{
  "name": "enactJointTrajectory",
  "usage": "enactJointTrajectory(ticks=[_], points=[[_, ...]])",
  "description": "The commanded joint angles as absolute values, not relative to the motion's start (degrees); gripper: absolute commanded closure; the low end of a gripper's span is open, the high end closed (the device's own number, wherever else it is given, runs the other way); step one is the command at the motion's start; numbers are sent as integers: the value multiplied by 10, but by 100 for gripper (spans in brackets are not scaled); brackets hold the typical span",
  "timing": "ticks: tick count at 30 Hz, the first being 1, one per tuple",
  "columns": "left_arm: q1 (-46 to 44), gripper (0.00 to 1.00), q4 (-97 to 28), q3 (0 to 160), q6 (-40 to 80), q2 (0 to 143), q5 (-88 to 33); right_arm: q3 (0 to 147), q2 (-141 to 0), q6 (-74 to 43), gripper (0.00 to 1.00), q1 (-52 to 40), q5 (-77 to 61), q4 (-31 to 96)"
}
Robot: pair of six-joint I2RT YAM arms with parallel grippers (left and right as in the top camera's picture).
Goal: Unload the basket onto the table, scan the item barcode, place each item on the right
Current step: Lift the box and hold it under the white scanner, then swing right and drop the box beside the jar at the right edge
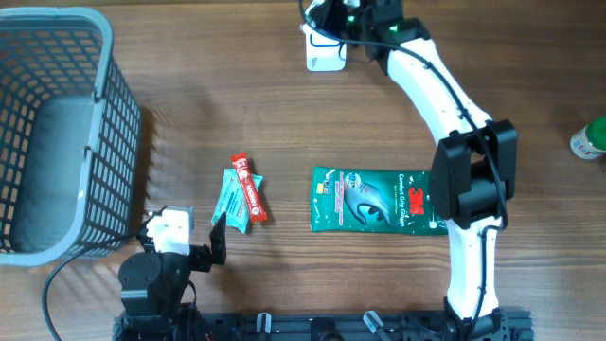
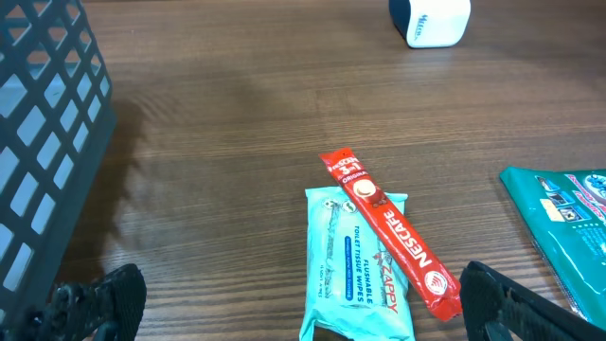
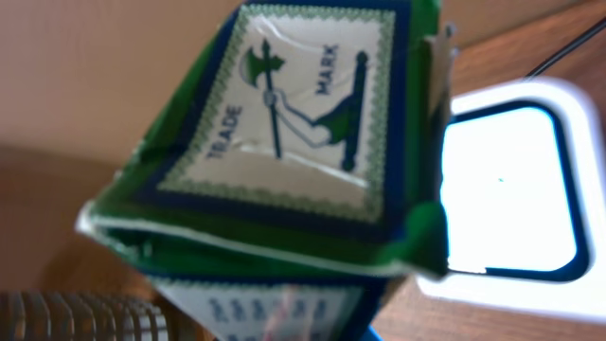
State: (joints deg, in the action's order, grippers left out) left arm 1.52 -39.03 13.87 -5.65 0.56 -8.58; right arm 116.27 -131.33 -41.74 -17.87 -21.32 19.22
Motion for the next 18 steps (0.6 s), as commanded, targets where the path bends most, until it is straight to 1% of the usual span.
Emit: enactJointTrajectory(ticks=[1, 5, 10, 16, 18], points=[[17, 0, -389, 135, -51, 4, -83, 1178, -1355, -437, 95, -185, -211, 192], [17, 0, -389, 135, -51, 4, -83, 1178, -1375, -437, 95, -189, -245, 200], [17, 0, -389, 135, -51, 4, -83, 1178, -1375, -437, 95, -191, -157, 272], [17, 0, -389, 135, -51, 4, -83, 1178, -1375, -437, 95, -192, -149, 305], [17, 0, -389, 135, -51, 4, -83, 1178, -1375, -417, 95, -192, -144, 314]])
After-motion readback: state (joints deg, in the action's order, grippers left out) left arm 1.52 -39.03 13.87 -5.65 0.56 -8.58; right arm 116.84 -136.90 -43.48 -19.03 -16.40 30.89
